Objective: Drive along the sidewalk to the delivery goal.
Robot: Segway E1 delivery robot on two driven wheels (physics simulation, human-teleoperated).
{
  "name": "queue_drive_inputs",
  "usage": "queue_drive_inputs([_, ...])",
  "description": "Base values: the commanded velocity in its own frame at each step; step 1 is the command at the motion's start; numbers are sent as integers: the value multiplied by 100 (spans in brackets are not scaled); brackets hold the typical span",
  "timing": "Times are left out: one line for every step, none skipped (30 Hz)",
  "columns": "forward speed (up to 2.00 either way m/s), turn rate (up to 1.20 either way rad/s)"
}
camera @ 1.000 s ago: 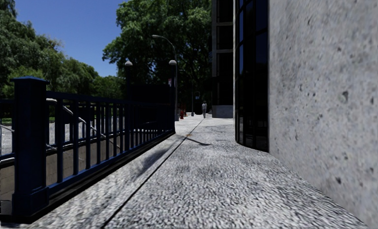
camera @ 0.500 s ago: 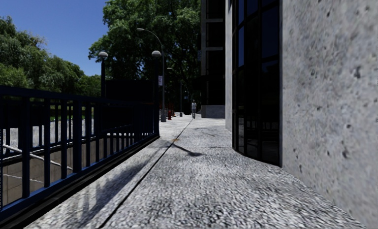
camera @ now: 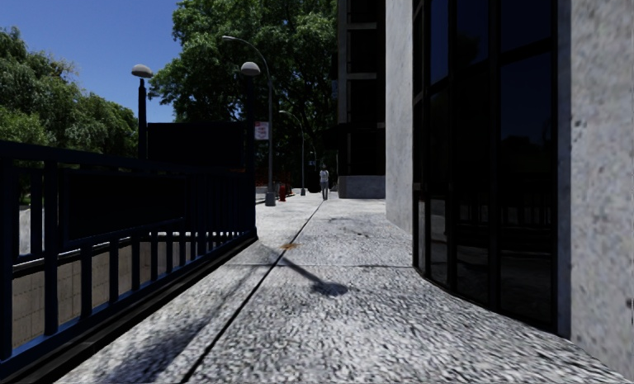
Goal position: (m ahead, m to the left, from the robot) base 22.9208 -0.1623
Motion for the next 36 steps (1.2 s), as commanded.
queue_drive_inputs([200,0])
queue_drive_inputs([200,0])
queue_drive_inputs([200,0])
queue_drive_inputs([200,0])
queue_drive_inputs([200,0])
queue_drive_inputs([200,0])
queue_drive_inputs([200,0])
queue_drive_inputs([200,0])
queue_drive_inputs([200,0])
queue_drive_inputs([200,0])
queue_drive_inputs([200,0])
queue_drive_inputs([200,0])
queue_drive_inputs([200,0])
queue_drive_inputs([200,0])
queue_drive_inputs([200,0])
queue_drive_inputs([200,0])
queue_drive_inputs([200,0])
queue_drive_inputs([200,0])
queue_drive_inputs([200,0])
queue_drive_inputs([200,0])
queue_drive_inputs([200,0])
queue_drive_inputs([200,0])
queue_drive_inputs([200,0])
queue_drive_inputs([200,0])
queue_drive_inputs([200,0])
queue_drive_inputs([200,0])
queue_drive_inputs([200,0])
queue_drive_inputs([200,0])
queue_drive_inputs([200,0])
queue_drive_inputs([200,0])
queue_drive_inputs([200,0])
queue_drive_inputs([200,0])
queue_drive_inputs([200,0])
queue_drive_inputs([200,0])
queue_drive_inputs([200,0])
queue_drive_inputs([200,0])
